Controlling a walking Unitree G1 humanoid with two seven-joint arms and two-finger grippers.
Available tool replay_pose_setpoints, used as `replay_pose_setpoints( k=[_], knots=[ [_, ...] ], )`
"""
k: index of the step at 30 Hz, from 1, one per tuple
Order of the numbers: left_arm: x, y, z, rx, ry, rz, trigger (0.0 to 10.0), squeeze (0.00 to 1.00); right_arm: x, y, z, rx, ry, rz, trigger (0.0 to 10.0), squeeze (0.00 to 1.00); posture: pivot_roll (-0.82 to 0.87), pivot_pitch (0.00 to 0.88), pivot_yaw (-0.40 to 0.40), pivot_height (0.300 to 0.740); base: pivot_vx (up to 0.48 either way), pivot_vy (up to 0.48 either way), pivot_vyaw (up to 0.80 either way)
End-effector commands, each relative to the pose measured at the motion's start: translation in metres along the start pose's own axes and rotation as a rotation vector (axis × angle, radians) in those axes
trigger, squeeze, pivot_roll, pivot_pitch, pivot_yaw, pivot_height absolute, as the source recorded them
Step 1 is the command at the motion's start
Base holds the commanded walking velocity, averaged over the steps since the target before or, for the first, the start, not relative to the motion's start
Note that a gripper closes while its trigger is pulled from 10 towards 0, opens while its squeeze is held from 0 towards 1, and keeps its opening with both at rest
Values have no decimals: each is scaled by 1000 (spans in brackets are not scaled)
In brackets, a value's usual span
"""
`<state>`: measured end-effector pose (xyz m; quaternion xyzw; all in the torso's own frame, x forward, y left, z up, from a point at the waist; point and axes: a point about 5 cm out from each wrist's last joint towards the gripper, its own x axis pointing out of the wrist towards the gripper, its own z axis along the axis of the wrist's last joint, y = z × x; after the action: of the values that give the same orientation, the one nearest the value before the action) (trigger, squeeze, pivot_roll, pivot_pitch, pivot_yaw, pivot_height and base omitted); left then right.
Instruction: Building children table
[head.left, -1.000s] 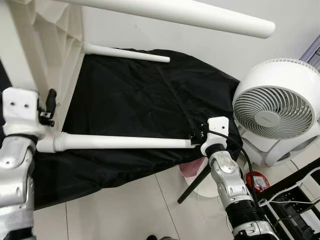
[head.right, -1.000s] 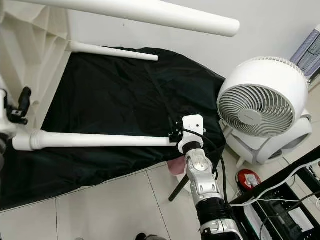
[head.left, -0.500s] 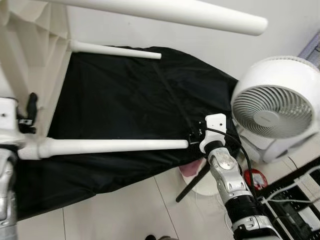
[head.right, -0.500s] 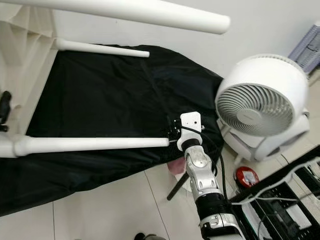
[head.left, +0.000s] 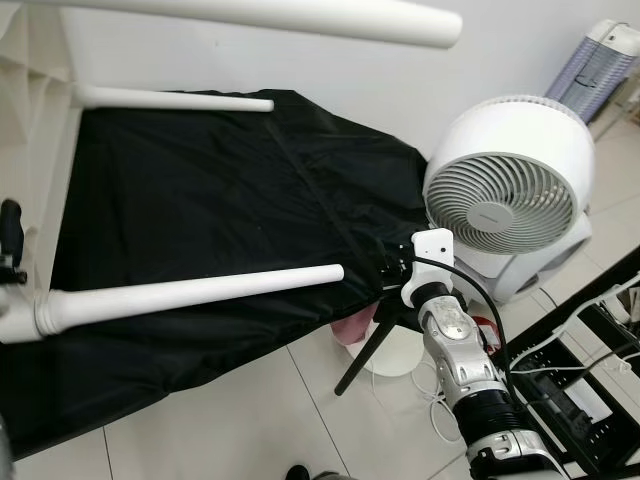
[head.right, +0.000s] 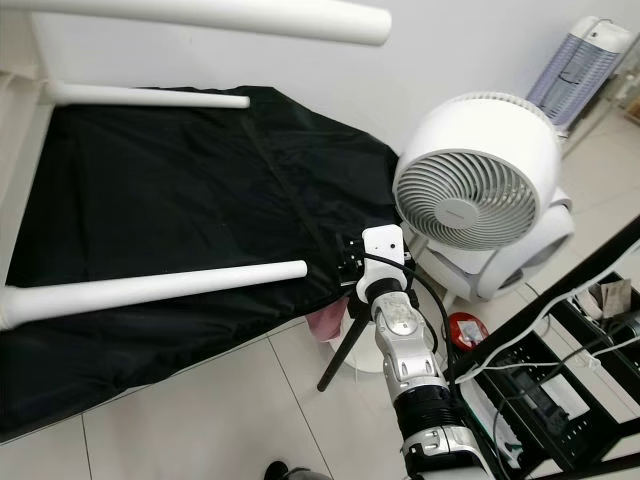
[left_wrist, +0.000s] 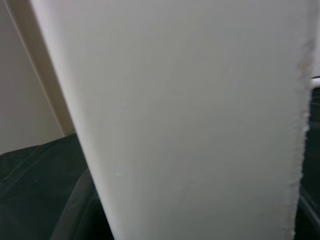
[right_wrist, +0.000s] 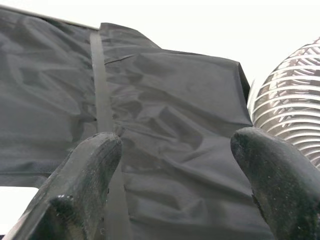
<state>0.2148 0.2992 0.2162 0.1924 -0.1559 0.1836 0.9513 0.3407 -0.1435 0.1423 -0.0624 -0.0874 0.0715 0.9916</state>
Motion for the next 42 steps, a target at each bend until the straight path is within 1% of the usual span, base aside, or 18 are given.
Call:
replay_pose_setpoints(
  k=[1, 2, 3, 4, 7, 11, 18, 21, 23, 25, 27, 33, 35, 36, 37, 38, 39, 42],
  knots=[
    [-17, 15, -30, 70, 170, 335, 0, 0, 2, 0, 1, -8, -5, 9, 10000, 0, 126, 146, -148, 740, 0, 0, 0],
    [-17, 20, -29, 84, 173, 375, 0, 0, 2, 0, 1, -8, -5, 11, 10000, 0, 126, 146, -148, 740, 0, 0, 0],
    [-15, 23, -27, 117, 164, 392, 9686, 0, 2, 1, 0, -7, -4, 11, 10000, 0, 128, 148, -147, 740, 0, 0, 0],
    [-15, 25, -26, 138, 154, 398, 9686, 0, 2, 2, 0, -7, -4, 11, 10000, 0, 128, 148, -147, 740, 0, 0, 0],
    [-14, 27, -26, 138, 157, 415, 10000, 0, 1, 2, -1, -6, -3, 10, 10000, 0, 127, 146, -142, 740, 0, 0, 0],
    [-4, 35, -25, 200, 158, 467, 10000, 0, 0, 0, -4, -7, 2, 0, 10000, 0, 126, 137, -130, 740, 0, 0, 0],
    [5, 41, -23, 205, 157, 487, 10000, 0, 0, -2, -5, -8, 4, -12, 10000, 0, 125, 129, -122, 740, 0, 0, 0],
    [8, 49, -20, 243, 143, 529, 10000, 0, -1, -4, -5, -10, 3, -19, 10000, 0, 116, 118, -111, 740, 0, 0, 0],
    [3, 60, -20, 288, 161, 597, 10000, 0, -3, -8, -7, -14, 4, -35, 10000, 0, 114, 110, -106, 740, 0, 0, 0],
    [3, 60, -20, 288, 161, 597, 10000, 0, -3, -8, -7, -14, 4, -35, 10000, 0, 114, 110, -106, 740, 0, 0, 0],
    [-7, 68, -23, 313, 180, 657, 10000, 0, -4, -10, -8, -20, 5, -43, 10000, 0, 116, 108, -105, 740, 0, 0, 0],
    [-24, 65, -25, 355, 182, 677, 10000, 0, -2, -10, -8, -25, 6, -36, 10000, 0, 121, 119, -115, 740, 0, 0, 0],
    [-30, 72, -23, 365, 177, 720, 10000, 0, -1, -9, -7, -28, 5, -30, 10000, 0, 129, 127, -126, 740, 0, 0, 0],
    [-30, 72, -23, 365, 177, 720, 10000, 0, -1, -9, -7, -28, 5, -30, 10000, 0, 129, 127, -126, 740, 0, 0, 0],
    [-31, 81, -23, 390, 185, 740, 10000, 0, -1, -8, -7, -27, 7, -25, 10000, 0, 137, 130, -129, 740, 0, 0, 0],
    [-31, 81, -23, 390, 185, 740, 10000, 0, -1, -8, -7, -27, 7, -25, 10000, 0, 137, 130, -129, 740, 0, 0, 0],
    [-30, 93, -22, 425, 187, 757, 10000, 0, 0, -6, -9, -26, 10, -19, 10000, 0, 140, 134, -128, 740, 0, 0, 0],
    [-28, 98, -19, 468, 172, 755, 10000, 0, 0, -6, -8, -25, 9, -17, 10000, 0, 141, 137, -130, 740, 0, 0, 0]
  ],
)
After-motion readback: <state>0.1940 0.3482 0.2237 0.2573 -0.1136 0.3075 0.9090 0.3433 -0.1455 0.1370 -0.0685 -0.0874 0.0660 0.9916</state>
